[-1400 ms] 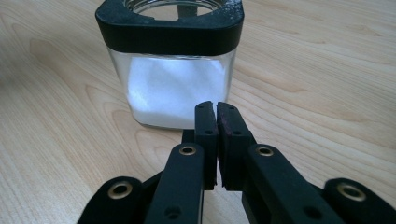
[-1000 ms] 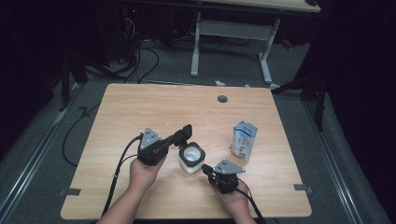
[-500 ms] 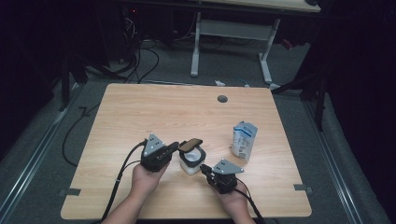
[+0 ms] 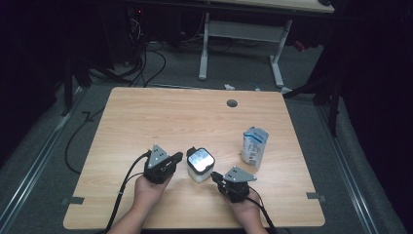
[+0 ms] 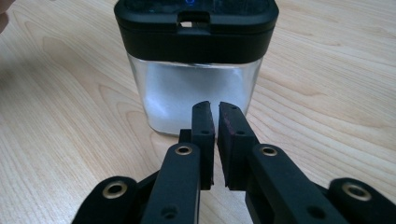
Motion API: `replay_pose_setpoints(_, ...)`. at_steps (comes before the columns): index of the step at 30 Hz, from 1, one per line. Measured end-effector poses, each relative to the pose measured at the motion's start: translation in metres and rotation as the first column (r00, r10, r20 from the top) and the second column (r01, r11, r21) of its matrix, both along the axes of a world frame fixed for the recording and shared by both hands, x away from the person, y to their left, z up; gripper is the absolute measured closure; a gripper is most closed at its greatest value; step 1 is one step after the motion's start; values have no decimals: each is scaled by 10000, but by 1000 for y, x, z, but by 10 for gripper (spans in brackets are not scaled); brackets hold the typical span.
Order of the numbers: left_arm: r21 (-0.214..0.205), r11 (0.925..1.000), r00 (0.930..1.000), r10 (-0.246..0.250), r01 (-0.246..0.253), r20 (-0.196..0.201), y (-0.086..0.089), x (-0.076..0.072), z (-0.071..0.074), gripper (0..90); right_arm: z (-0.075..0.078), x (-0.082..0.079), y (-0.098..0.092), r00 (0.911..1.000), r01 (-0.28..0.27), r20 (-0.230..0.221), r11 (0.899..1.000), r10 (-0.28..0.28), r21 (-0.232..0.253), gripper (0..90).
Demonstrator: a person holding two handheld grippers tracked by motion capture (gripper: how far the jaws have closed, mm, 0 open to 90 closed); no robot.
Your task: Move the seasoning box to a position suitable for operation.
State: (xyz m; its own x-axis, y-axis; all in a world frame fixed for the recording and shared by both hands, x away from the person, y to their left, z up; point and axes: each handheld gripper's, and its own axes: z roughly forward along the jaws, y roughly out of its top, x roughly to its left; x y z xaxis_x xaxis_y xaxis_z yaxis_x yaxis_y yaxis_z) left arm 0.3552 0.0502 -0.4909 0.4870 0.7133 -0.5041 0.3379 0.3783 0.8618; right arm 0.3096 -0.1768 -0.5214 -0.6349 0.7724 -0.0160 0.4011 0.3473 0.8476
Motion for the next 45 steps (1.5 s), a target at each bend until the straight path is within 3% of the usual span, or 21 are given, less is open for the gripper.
replay_pose_setpoints(8,564,9983,9999,-124,126,-48,0,-14,-23,856,-1,0,-3,9999,103,-25,9999,-103,-123,873)
replay_pose_setpoints(13,647,9974,9994,-292,303,-174,-5,-20,-30,869,-1,1,-6,9999,170,7,9997,-170,-157,897)
replay_pose_setpoints(25,680,9964,9984,-492,511,-292,-16,-23,-35,898,2,6,-13,9987,483,165,9986,-480,-207,899)
replay_pose_setpoints(35,644,9971,9986,-394,416,-357,-20,-20,-35,898,4,20,-16,9961,875,161,9961,-873,-142,899)
replay_pose_setpoints(45,529,9967,9978,-594,609,-286,-24,-28,-32,898,8,31,-12,9957,913,177,9955,-908,-240,898)
